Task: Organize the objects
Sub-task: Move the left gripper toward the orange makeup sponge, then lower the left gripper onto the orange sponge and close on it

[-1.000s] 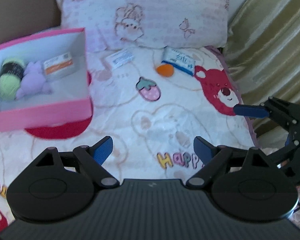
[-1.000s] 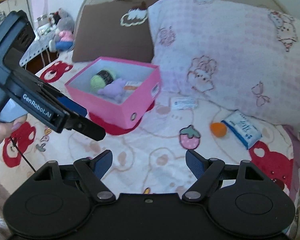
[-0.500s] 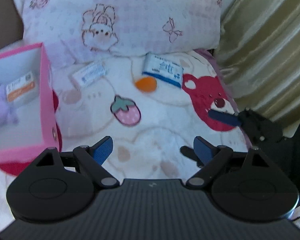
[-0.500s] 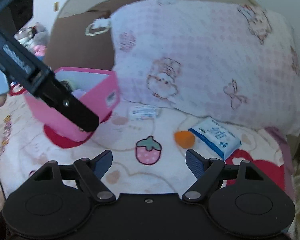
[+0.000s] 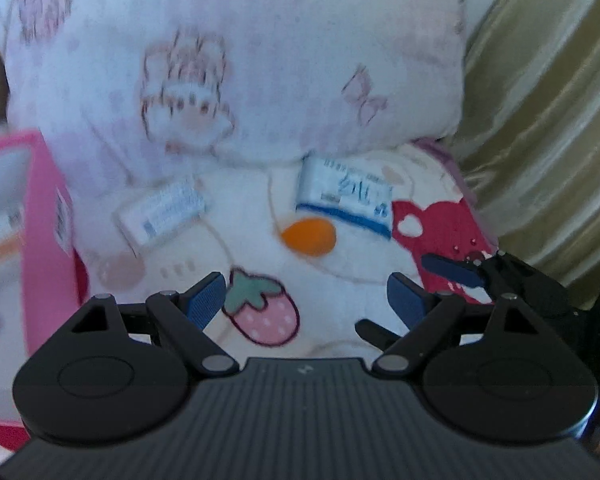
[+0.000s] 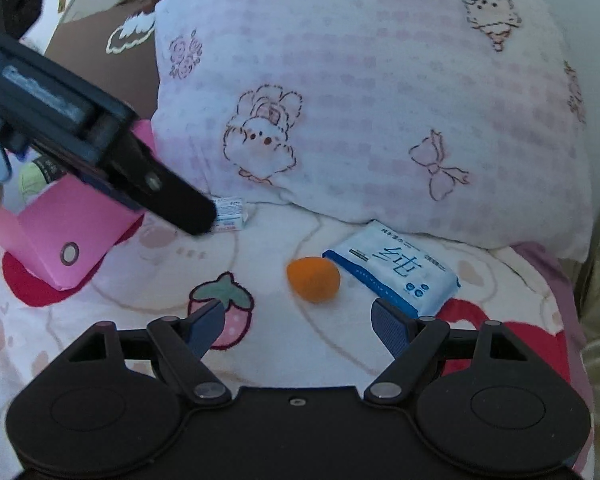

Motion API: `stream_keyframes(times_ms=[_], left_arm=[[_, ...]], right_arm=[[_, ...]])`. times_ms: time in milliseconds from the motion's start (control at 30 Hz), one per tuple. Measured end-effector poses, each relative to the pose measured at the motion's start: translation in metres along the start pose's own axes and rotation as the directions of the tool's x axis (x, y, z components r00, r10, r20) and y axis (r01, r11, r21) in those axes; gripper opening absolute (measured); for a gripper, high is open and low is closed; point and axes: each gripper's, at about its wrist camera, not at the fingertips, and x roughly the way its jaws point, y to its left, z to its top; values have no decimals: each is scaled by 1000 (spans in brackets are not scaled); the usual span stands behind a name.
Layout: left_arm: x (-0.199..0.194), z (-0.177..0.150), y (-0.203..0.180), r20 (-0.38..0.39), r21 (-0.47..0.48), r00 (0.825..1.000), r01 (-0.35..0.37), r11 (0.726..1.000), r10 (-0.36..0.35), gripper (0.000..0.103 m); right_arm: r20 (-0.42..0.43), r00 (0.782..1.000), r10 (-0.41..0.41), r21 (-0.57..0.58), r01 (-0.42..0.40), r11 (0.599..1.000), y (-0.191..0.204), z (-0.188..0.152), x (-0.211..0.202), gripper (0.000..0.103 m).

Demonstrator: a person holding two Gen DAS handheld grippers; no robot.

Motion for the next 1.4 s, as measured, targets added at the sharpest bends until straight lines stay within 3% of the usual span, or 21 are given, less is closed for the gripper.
stream_keyframes(times_ms=[67,200,333,433,500,767,933,1100,1233,1400], left_arm=[[11,1,1,-21,-22,1000,4,1000,-4,88],[25,0,-4,9,6,1000,-16,1000,16,88],[41,5,-5,45,17,999,-5,1000,4,88],[53,4,-7,83,31,995,-62,998,59,86],[62,3,-5,81,40,995,-62,997,58,86],[84,1,12,87,-19,996,26,999,-25,85],[96,1,14,85,-6,996,27,1000,-26,84],[103,4,11,103,23,994,38,999,-41,74],[114,6,3,92,64,995,28,998,-34,56],[126,5,4,90,18,994,65,998,-66,44]], right_arm=[[5,1000,-3,-27,3,1000,1,4,5,84],[-3,999,32,-2,-32,999,0,10,20,84],[-1,1000,14,67,-14,998,0,5,40,84],[42,999,-19,153,12,988,-4,-7,47,83],[65,997,-34,198,20,980,-8,-14,51,83],[96,991,-92,177,74,981,-14,-26,76,83],[108,993,-50,128,36,991,-10,-26,79,80],[102,993,-65,106,54,993,-13,-24,88,68],[88,995,-43,156,29,987,-23,-24,93,56],[92,996,-15,171,-1,985,-26,-24,95,43]])
